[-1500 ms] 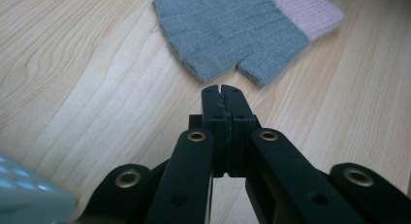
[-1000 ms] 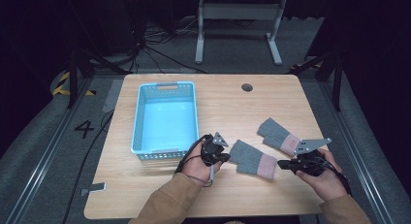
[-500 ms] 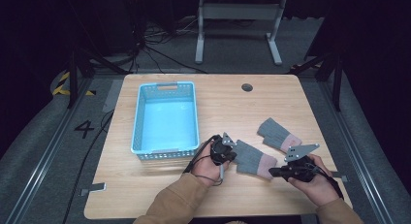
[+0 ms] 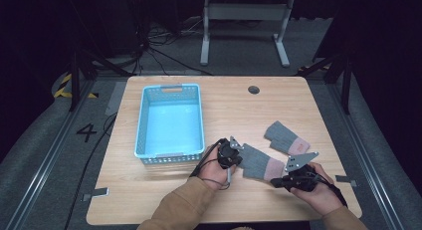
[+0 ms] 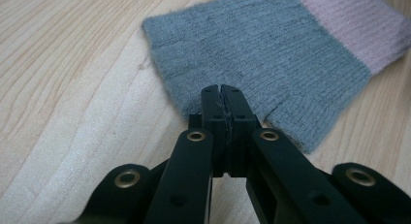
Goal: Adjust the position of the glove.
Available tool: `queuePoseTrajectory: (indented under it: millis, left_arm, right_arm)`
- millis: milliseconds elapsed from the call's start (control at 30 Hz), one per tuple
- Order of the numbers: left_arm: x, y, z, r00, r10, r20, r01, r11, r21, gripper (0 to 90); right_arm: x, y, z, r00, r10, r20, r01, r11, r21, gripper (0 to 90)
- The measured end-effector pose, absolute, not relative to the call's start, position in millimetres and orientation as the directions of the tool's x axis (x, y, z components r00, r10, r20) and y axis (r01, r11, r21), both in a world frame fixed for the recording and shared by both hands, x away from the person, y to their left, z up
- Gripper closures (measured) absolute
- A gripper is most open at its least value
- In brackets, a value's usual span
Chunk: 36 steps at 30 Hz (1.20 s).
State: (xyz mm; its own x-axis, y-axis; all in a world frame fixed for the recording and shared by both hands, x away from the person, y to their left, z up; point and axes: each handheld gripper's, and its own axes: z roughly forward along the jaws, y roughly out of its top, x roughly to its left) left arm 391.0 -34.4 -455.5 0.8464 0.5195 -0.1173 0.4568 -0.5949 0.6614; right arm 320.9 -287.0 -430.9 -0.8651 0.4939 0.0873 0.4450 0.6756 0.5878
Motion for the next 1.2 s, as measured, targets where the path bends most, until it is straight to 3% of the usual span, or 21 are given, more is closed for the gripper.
queuePoseTrajectory:
  millis: [633,1200]
  left_arm:
    - [368.8,-37.1,-449.1,0.884,0.450,-0.130,0.433,-0.679,0.594,89.6]
    - [354.6,-43.6,-444.9,0.918,0.361,-0.161,0.389,-0.749,0.537,89.5]
  right_arm:
    - [327.7,-288.8,-438.3,-0.862,0.500,0.081,0.453,0.688,0.567,90.0]
    - [330.6,-296.4,-430.9,-0.860,0.503,0.082,0.443,0.659,0.607,90.0]
